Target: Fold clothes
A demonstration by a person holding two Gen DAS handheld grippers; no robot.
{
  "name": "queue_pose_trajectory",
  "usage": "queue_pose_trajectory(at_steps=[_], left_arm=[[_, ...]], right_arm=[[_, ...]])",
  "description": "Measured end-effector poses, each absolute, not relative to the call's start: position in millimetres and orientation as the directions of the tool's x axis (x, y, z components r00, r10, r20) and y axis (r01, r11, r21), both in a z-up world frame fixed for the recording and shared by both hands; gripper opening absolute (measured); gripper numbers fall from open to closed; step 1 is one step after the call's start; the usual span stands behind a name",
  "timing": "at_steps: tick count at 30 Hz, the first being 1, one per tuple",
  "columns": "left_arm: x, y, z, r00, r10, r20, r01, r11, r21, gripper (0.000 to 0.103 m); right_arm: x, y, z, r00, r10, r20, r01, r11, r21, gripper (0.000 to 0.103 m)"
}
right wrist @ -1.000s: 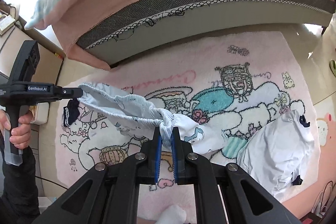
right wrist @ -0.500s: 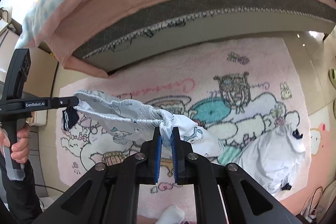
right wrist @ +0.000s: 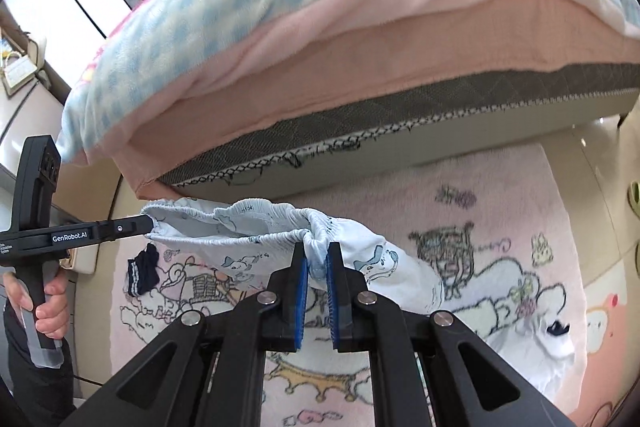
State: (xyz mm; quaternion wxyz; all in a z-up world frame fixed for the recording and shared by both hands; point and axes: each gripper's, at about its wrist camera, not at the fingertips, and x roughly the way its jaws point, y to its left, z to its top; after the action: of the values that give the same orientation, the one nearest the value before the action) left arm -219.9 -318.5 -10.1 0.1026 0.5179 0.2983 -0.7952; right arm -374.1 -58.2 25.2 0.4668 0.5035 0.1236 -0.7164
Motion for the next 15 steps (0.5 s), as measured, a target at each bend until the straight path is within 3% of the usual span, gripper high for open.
queue_pose_trajectory(at_steps=[9,15], left_arm=[[-197,-289,-116,-0.221,0.208,-0.953,0.429,-0.857,-0.286,0.003],[-148,-262,-182,-0.093,0.323,-0.942,0.399,-0.854,-0.333,0.003]], right_arm=[[-335,-37,-62,0.043,-0.387,-0.921,0.815,-0.520,0.256,0.006],[-301,-1,-126,0.158,-0.302,-0.940,0.799,-0.520,0.301,0.006]])
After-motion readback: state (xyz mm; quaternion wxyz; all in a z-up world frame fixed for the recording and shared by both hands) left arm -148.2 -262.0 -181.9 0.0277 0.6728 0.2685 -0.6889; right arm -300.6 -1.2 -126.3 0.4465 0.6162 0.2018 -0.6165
